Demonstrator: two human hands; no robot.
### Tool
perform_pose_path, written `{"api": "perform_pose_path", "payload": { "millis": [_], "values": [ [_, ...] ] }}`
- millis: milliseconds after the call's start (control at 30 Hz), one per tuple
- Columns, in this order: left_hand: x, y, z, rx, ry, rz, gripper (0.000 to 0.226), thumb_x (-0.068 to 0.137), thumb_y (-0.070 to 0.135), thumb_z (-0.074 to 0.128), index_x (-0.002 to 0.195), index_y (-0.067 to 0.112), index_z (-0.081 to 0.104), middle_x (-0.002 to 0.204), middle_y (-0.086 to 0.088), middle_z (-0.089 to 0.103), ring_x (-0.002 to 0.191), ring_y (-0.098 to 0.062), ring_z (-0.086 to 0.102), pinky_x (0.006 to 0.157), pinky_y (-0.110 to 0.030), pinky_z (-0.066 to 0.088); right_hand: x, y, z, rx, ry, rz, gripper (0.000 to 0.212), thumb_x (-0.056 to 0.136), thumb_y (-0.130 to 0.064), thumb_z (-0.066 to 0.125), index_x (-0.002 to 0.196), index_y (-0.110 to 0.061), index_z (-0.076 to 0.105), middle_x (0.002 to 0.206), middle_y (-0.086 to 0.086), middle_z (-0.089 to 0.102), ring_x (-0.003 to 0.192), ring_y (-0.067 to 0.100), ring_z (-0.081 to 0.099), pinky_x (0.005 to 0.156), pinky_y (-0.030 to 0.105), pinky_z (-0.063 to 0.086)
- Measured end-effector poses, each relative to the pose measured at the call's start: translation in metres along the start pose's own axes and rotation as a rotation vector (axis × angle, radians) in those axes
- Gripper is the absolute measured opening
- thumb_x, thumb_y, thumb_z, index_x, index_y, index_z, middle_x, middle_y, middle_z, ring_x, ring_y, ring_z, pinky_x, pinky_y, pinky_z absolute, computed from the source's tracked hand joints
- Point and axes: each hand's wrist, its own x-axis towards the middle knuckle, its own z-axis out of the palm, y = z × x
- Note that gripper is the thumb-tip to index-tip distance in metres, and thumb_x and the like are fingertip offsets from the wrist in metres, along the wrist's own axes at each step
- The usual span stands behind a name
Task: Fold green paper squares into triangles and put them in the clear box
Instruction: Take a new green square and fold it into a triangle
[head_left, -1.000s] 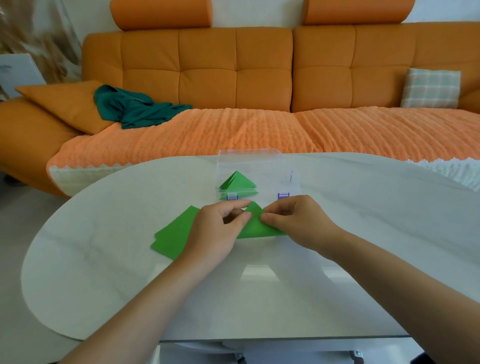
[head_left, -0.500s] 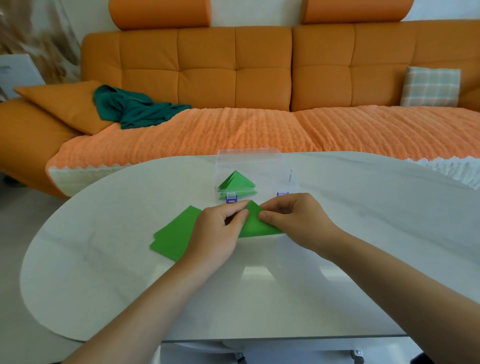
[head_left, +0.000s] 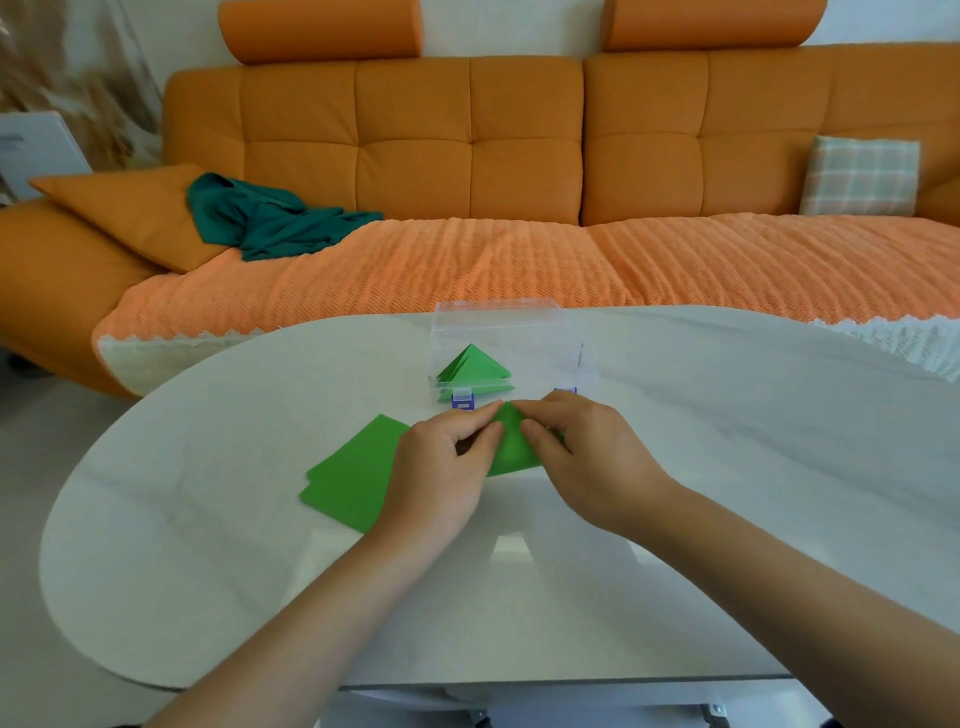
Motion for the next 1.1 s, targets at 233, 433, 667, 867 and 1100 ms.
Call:
{"api": "perform_pose_path", "payload": {
  "millis": [233, 433, 667, 867, 1100],
  "values": [
    [-0.001, 0.002, 0.002, -0.011, -0.007, 0.012, 0.026, 0.094, 0.017, 0.065, 0.117, 0.028, 0.072, 0.084, 0.022, 0.067, 0.085, 0.000, 0.059, 0.080, -0.017, 0.049, 0.000, 0.001, -0.002, -0.013, -0.028, -0.001, 0.031, 0.102, -0.025, 0.042, 0.120, -0.030, 0.067, 0.090, -0.004, 0.058, 0.087, 0.015, 0.056, 0.082, 0.038, 0.047],
    [-0.001, 0.003, 0.003, 0.019, -0.019, 0.046, 0.025, 0.094, 0.017, 0.065, 0.117, 0.024, 0.072, 0.093, 0.021, 0.071, 0.092, 0.003, 0.064, 0.077, -0.008, 0.046, 0.004, 0.002, -0.007, 0.126, 0.032, 0.182, 0.019, 0.096, -0.033, 0.057, 0.111, -0.031, 0.070, 0.086, -0.020, 0.063, 0.077, 0.000, 0.058, 0.070, 0.018, 0.042],
    [0.001, -0.002, 0.006, -0.008, -0.075, -0.034, 0.024, 0.089, 0.016, 0.069, 0.108, 0.030, 0.075, 0.089, 0.007, 0.072, 0.080, -0.007, 0.064, 0.073, -0.019, 0.048, 0.010, 0.011, -0.010, 0.312, -0.066, 0.367, 0.011, 0.087, -0.027, 0.071, 0.077, -0.024, 0.073, 0.065, -0.011, 0.066, 0.059, 0.001, 0.055, 0.056, 0.016, 0.041],
    [-0.001, -0.001, 0.002, 0.181, -0.217, -0.096, 0.027, 0.089, 0.026, 0.065, 0.114, 0.030, 0.073, 0.080, 0.017, 0.068, 0.071, 0.002, 0.059, 0.069, -0.012, 0.044, 0.009, 0.014, -0.005, 0.208, -0.153, 0.416, 0.010, 0.086, -0.027, 0.072, 0.076, -0.027, 0.074, 0.074, -0.009, 0.070, 0.069, 0.008, 0.062, 0.065, 0.022, 0.050],
    [-0.004, -0.003, -0.007, 0.391, -0.336, 0.261, 0.018, 0.089, 0.026, 0.055, 0.100, 0.026, 0.069, 0.097, 0.016, 0.057, 0.096, -0.002, 0.050, 0.080, -0.019, 0.040, 0.011, 0.014, 0.001, -0.089, -0.206, 0.404, 0.016, 0.090, -0.038, 0.062, 0.089, -0.029, 0.075, 0.087, -0.012, 0.070, 0.092, 0.015, 0.063, 0.097, 0.038, 0.046]
  ]
}}
